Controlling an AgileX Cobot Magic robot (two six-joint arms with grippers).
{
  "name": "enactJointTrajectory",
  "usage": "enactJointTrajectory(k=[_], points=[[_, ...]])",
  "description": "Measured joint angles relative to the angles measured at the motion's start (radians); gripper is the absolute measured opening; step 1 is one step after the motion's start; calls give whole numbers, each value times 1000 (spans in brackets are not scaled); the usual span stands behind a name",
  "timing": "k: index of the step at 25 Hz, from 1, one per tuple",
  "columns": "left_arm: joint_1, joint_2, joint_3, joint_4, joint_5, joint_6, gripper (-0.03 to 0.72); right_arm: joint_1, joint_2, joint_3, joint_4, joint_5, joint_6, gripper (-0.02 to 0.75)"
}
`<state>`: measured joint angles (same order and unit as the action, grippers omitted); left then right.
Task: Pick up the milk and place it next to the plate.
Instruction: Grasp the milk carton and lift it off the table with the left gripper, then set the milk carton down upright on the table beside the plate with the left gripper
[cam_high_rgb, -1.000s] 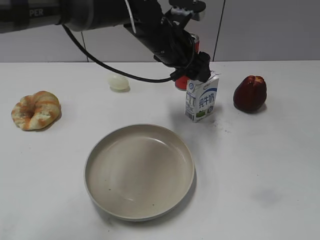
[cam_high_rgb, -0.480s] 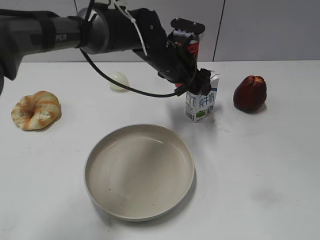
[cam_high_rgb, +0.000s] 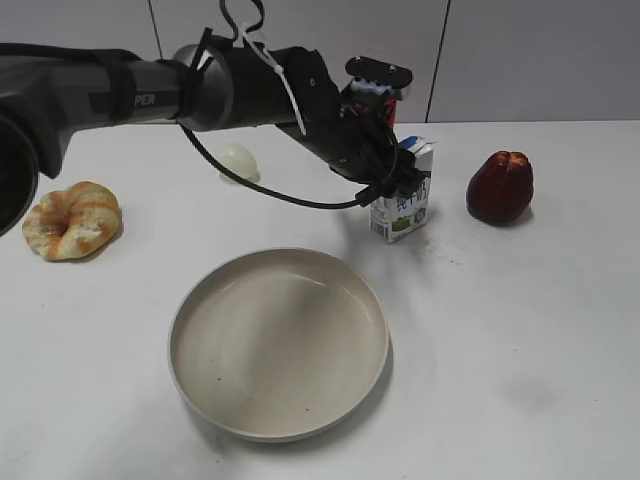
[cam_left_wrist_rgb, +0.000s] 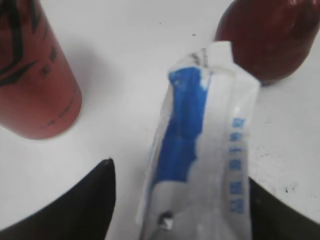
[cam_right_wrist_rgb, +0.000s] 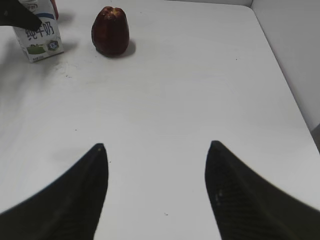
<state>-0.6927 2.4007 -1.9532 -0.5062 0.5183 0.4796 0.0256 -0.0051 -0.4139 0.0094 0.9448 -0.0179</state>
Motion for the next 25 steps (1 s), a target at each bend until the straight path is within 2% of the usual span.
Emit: enactJointTrajectory(k=[3, 5, 16, 25], points=[[-8, 0, 0, -1, -10, 1, 354, 0, 0, 0, 0, 0, 0, 466], [-10, 0, 0, -2, -12, 11, 300, 0, 0, 0, 0, 0, 0, 466], [-11, -15, 0, 10, 30, 41, 297, 0, 0, 0, 0, 0, 0, 466], [-11, -180, 1, 102, 184, 41, 296, 0, 0, 0, 0, 0, 0, 466]])
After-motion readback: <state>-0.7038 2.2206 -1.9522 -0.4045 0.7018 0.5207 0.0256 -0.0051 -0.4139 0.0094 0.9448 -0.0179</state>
